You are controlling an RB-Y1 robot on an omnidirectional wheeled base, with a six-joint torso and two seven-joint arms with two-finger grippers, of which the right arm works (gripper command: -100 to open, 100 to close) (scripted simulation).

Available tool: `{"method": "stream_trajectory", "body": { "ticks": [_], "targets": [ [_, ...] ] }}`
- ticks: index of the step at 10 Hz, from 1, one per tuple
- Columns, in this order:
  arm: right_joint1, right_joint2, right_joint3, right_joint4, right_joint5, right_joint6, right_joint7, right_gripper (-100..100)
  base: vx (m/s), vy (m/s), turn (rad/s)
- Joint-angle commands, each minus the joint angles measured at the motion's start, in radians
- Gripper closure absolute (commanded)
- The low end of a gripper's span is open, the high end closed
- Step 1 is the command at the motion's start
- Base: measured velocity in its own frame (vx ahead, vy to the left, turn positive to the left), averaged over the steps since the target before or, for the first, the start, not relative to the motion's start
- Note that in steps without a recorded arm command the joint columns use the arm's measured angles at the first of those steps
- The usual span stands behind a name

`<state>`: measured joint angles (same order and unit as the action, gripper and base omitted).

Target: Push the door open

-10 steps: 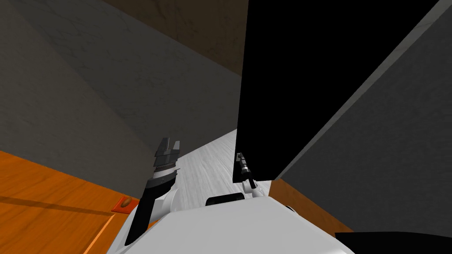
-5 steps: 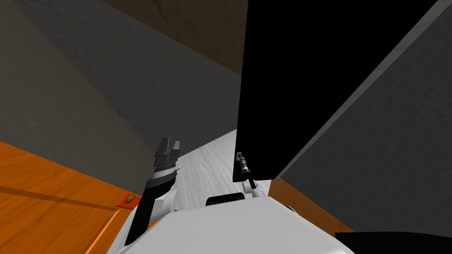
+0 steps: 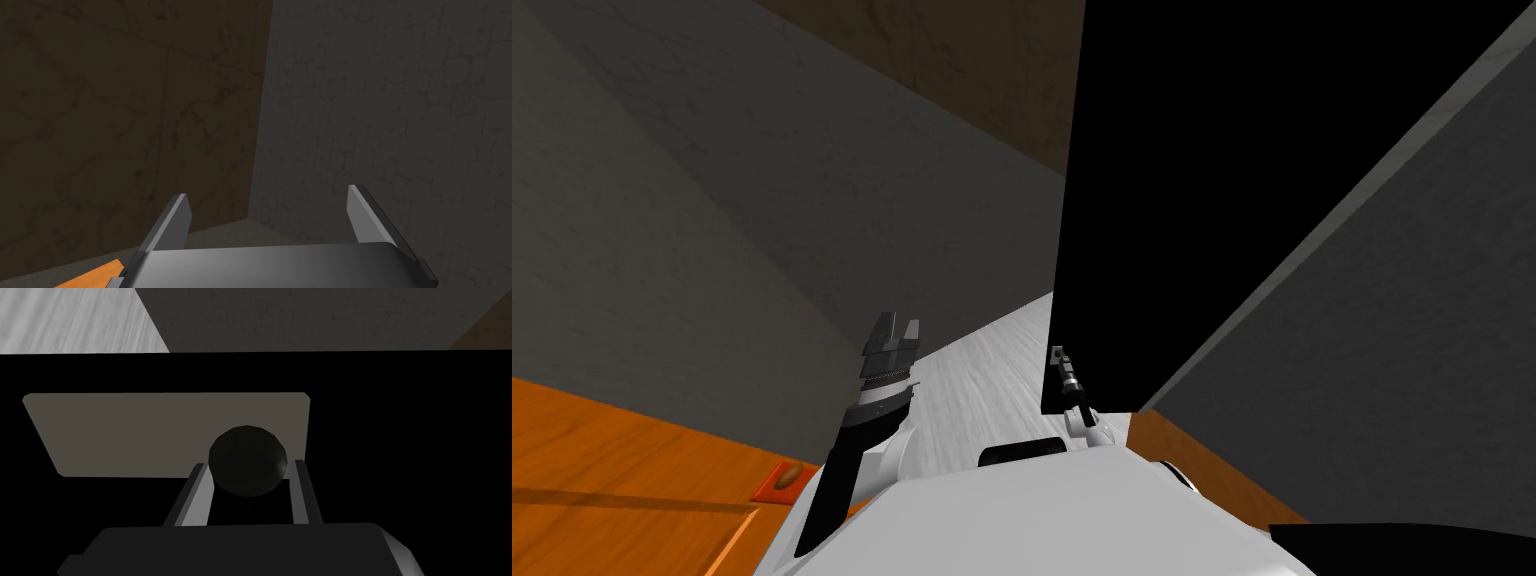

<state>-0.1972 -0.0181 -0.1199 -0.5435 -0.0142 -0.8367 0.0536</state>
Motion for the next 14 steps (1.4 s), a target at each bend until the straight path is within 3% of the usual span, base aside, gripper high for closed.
{"method": "stream_trajectory", "body": {
  "ticks": [1, 6, 11, 12, 14],
  "targets": [
    [0.019, -0.009, -0.008, -0.049, -0.004, 0.018, 0.003, 100, 0.146, 0.049, -0.019],
    [0.015, -0.019, -0.046, -0.050, -0.030, 0.025, 0.013, 100, 0.138, 0.056, -0.049],
    [0.010, 0.006, -0.091, -0.052, -0.060, 0.033, 0.025, 100, 0.184, 0.069, -0.063],
    [0.015, -0.004, -0.089, -0.048, -0.057, 0.033, 0.023, 100, 0.091, 0.024, -0.045],
    [0.014, -0.025, -0.116, -0.049, -0.074, 0.031, 0.031, 100, 0.179, 0.047, -0.066]
  ]
}}
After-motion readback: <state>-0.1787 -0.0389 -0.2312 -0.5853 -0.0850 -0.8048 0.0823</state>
